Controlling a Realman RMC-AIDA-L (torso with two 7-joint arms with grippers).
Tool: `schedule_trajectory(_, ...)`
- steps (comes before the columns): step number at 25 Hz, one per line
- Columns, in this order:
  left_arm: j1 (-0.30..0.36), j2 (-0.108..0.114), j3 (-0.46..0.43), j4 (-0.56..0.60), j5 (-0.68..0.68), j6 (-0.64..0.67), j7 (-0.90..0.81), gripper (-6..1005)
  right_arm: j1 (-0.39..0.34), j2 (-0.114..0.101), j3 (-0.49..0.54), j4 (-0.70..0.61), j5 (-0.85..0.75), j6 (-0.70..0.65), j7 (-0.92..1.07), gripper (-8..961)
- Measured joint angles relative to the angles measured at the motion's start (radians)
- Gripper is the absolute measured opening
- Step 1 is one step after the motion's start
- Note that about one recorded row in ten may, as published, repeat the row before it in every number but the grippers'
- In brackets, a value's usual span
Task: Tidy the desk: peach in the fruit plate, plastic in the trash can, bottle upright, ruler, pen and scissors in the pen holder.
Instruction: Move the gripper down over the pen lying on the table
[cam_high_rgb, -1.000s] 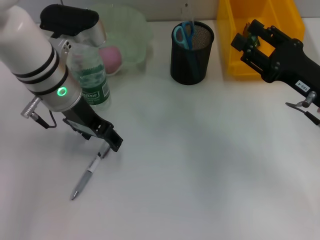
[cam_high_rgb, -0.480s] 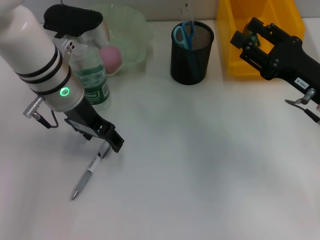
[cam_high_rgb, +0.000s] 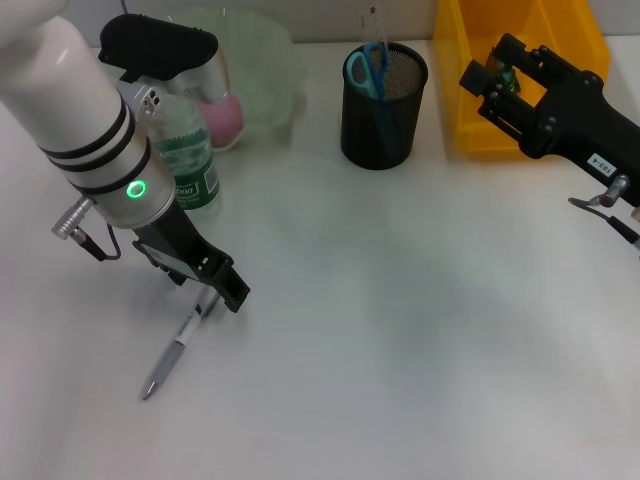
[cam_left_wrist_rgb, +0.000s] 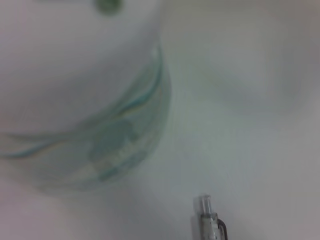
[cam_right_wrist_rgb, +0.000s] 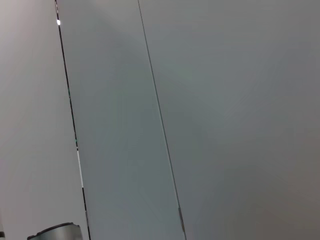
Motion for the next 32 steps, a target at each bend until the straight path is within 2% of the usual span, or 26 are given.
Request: schedule_trajectory(32, -0.001, 0.0, 0.039, -0.021, 0.016, -0.002, 0.0, 807, 0.001, 0.003, 0.0, 0.0, 0.0, 0.005, 0.0, 617)
